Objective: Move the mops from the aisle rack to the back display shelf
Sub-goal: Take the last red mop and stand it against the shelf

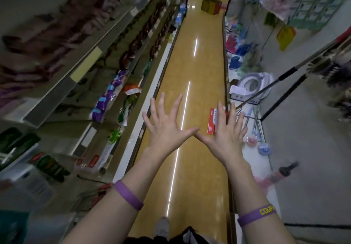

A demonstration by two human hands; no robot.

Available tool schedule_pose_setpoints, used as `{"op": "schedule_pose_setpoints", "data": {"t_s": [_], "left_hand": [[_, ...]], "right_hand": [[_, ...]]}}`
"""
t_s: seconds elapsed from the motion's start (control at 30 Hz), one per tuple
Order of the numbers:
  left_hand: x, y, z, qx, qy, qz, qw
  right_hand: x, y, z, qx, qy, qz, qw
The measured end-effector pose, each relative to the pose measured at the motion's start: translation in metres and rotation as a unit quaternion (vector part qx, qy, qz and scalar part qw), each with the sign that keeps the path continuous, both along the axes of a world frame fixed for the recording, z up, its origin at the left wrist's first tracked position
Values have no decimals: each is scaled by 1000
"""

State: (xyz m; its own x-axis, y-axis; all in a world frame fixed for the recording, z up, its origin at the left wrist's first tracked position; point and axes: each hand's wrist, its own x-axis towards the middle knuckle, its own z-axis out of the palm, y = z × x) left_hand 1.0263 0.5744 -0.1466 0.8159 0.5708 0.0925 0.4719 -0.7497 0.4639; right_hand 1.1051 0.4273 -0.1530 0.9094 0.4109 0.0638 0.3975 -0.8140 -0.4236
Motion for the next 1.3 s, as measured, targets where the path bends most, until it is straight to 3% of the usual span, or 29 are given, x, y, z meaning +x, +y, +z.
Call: {"op": "schedule_pose_setpoints", "data": {"t_s": [0.5,0.83,1.3], "left_hand": [[284,95,-6,-3,-8,-19,1000],[479,156,21,8,-9,-17,1000],[719,202,7,-47,-26,-151,987]], "right_hand": [[287,103,-25,33,10,9,999],[484,162,4,73,30,29,996],[676,191,-14,50,22,-108,993]]}}
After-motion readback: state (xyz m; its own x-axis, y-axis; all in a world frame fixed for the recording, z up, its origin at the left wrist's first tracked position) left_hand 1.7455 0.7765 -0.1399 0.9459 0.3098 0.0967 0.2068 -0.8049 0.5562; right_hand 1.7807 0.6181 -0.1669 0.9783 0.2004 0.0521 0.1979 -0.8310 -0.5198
